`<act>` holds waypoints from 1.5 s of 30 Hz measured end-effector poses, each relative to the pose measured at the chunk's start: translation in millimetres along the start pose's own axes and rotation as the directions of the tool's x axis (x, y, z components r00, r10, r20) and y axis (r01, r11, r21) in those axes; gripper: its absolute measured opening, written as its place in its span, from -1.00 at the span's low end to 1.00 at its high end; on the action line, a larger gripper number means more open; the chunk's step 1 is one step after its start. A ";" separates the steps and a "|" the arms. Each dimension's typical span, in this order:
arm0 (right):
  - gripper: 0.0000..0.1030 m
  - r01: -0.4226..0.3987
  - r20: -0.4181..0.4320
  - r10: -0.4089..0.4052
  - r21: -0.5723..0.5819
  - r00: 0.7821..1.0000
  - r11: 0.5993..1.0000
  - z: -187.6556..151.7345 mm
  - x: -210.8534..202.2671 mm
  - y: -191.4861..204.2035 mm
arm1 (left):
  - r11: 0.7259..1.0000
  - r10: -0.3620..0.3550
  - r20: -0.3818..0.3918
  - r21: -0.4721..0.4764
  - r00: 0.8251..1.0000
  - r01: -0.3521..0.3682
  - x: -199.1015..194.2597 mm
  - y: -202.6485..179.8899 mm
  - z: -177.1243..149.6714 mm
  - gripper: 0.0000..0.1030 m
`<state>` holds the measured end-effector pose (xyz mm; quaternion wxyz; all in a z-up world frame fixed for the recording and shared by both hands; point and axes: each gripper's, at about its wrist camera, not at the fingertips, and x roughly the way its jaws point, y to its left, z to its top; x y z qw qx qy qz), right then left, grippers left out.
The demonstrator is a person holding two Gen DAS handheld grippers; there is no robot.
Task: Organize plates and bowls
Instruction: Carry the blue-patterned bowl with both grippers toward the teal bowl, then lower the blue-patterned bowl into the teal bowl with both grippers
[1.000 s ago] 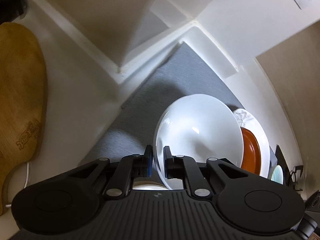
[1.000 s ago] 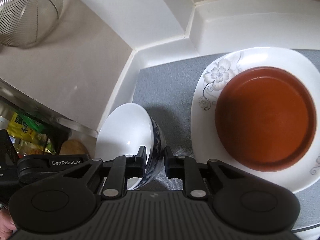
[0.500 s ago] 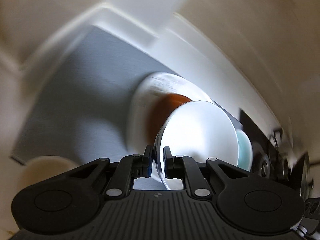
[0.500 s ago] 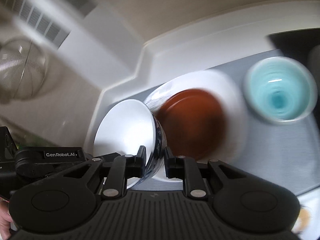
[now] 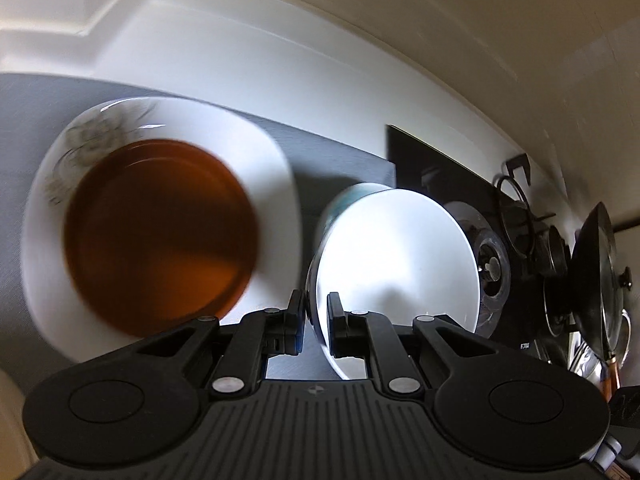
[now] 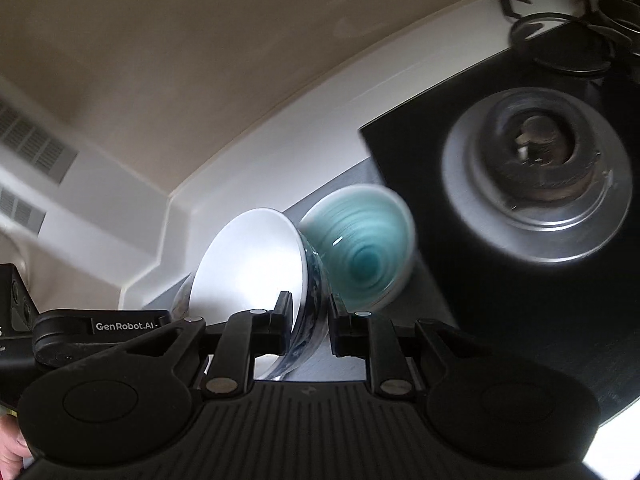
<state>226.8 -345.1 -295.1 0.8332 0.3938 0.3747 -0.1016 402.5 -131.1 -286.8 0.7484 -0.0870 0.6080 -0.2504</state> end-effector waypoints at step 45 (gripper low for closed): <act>-0.79 0.104 -0.017 -0.107 -0.139 0.994 0.985 36.4 69.5 -27.6 | 0.977 0.142 0.006 0.159 0.990 -0.141 27.5 -26.7 32.3 -0.66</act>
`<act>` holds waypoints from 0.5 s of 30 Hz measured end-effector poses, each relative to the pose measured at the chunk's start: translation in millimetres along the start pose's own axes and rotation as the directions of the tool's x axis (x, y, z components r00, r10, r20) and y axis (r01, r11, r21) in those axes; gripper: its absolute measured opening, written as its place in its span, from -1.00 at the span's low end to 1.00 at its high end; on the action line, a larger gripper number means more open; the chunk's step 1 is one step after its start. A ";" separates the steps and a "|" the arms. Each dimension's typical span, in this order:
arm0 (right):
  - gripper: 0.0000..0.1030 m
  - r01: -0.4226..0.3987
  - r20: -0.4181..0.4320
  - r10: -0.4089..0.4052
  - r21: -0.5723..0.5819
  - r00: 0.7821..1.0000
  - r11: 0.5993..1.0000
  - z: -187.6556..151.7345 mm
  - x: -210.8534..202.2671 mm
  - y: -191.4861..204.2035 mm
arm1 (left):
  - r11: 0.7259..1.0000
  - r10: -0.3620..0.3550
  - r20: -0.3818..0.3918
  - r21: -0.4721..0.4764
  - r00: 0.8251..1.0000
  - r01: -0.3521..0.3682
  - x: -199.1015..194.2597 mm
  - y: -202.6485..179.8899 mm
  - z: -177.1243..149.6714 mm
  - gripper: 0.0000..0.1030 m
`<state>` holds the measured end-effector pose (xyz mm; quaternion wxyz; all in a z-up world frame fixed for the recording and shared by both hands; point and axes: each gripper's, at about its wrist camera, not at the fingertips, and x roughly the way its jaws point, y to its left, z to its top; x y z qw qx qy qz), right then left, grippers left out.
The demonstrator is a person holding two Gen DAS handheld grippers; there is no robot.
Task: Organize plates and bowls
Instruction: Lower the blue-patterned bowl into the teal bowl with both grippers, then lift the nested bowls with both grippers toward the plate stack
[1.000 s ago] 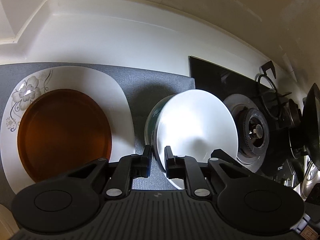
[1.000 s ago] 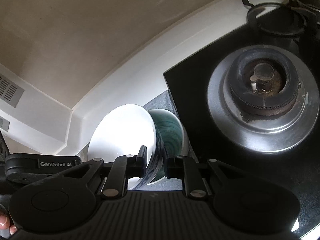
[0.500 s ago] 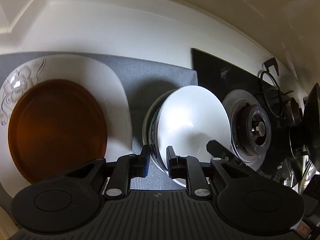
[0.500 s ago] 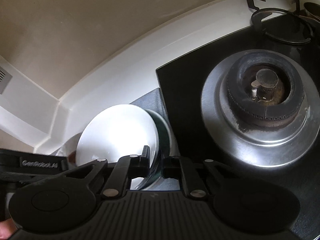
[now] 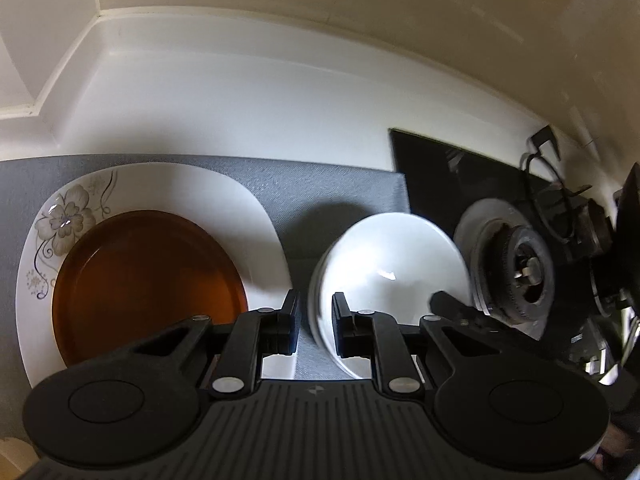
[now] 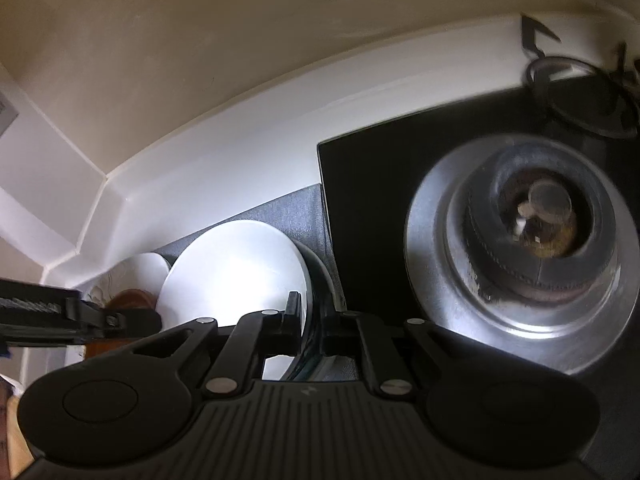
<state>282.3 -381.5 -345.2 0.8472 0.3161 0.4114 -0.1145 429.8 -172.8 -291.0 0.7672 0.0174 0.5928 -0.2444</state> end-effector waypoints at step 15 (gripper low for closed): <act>0.00 -0.191 0.055 0.183 0.335 0.982 0.923 -20.1 -25.2 -42.2 | 0.999 -0.028 -0.067 0.031 0.997 0.030 23.1 -4.3 22.4 -0.59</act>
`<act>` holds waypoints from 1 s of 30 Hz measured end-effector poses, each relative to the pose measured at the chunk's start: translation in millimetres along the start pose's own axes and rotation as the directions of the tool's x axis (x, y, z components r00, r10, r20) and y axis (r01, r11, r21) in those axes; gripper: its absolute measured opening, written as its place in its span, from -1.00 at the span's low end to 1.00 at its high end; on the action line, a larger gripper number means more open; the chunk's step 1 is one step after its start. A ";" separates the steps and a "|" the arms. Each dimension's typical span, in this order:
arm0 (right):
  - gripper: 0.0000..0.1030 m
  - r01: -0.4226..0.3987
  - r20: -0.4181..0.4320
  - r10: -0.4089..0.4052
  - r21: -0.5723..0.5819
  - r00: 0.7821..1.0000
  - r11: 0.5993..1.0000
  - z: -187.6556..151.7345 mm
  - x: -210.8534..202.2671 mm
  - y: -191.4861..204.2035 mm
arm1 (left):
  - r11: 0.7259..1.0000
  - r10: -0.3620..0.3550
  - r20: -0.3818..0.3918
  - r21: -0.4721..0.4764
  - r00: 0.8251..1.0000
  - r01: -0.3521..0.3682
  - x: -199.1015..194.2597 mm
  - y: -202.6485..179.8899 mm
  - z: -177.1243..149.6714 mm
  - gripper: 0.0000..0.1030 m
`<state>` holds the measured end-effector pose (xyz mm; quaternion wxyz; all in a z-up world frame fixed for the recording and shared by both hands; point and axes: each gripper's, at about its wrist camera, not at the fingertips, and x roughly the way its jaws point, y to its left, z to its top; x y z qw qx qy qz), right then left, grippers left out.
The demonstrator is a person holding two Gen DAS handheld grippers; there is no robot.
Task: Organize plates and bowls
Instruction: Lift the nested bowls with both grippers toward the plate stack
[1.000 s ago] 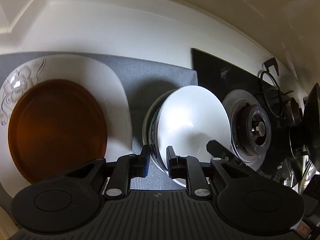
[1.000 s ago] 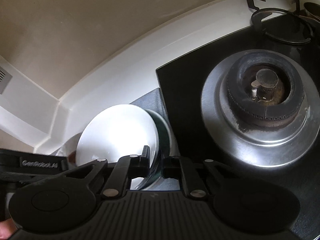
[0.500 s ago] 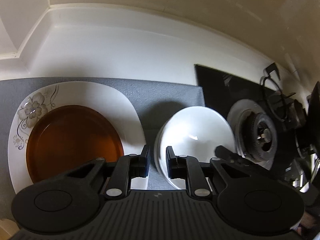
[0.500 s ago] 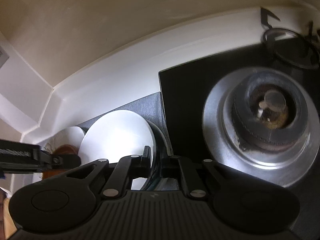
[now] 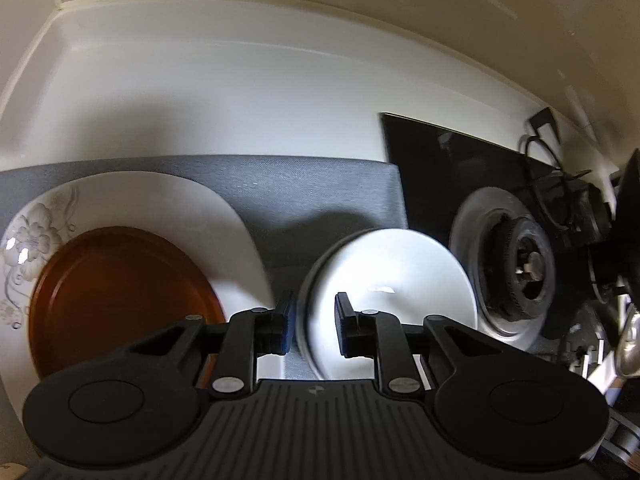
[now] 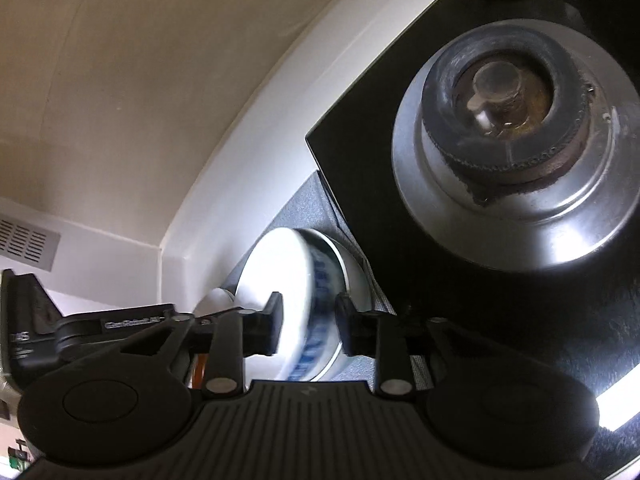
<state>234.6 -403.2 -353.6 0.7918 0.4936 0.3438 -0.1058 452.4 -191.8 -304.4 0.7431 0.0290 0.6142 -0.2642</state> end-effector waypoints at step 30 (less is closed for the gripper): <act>-0.38 0.089 -0.148 -0.095 -0.043 0.984 0.995 -33.7 -0.4 -30.3 | 0.974 0.157 -0.075 0.179 0.985 -0.141 22.4 -46.5 -71.0 -0.51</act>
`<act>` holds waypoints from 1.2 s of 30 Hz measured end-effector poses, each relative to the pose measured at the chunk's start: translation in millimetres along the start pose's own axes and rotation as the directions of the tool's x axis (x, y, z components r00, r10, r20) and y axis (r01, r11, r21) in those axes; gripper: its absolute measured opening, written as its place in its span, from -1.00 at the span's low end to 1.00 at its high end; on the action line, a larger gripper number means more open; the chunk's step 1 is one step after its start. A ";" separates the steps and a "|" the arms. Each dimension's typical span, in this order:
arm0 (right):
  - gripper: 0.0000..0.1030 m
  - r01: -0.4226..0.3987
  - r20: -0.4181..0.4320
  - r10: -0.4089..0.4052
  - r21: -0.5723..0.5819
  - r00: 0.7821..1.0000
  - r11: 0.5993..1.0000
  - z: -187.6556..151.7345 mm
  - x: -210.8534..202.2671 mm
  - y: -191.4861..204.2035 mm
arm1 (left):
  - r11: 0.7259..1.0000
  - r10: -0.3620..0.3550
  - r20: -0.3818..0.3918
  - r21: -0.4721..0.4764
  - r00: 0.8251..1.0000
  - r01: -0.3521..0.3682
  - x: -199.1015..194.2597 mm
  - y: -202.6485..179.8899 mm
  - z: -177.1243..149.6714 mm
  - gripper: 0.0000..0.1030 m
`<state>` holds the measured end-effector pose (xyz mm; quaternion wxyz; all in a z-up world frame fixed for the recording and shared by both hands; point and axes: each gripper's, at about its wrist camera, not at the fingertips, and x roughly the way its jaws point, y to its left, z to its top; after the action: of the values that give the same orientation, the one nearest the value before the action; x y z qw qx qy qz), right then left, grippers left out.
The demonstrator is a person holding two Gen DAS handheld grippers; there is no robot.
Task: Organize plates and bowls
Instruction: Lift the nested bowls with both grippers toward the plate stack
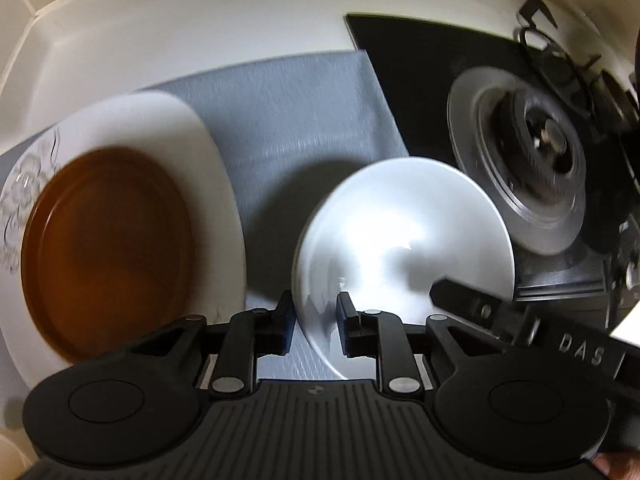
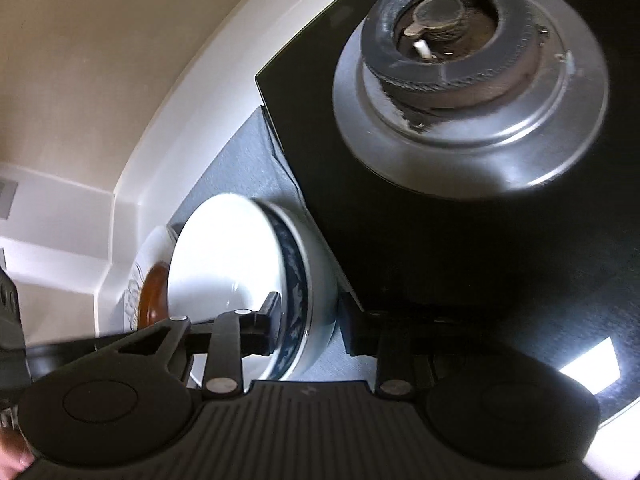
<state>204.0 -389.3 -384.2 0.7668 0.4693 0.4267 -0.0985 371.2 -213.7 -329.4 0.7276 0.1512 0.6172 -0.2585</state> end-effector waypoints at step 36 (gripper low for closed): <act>-0.37 -0.146 -0.077 0.128 -0.324 0.989 0.935 -56.0 -21.0 169.5 | 0.965 0.069 0.198 -0.263 0.978 -0.015 -150.9 114.7 -87.1 -0.51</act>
<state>253.1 -258.0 -271.7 0.8274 0.3660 0.4240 0.0407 348.5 -44.0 -210.3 0.8063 0.0403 0.5640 -0.1738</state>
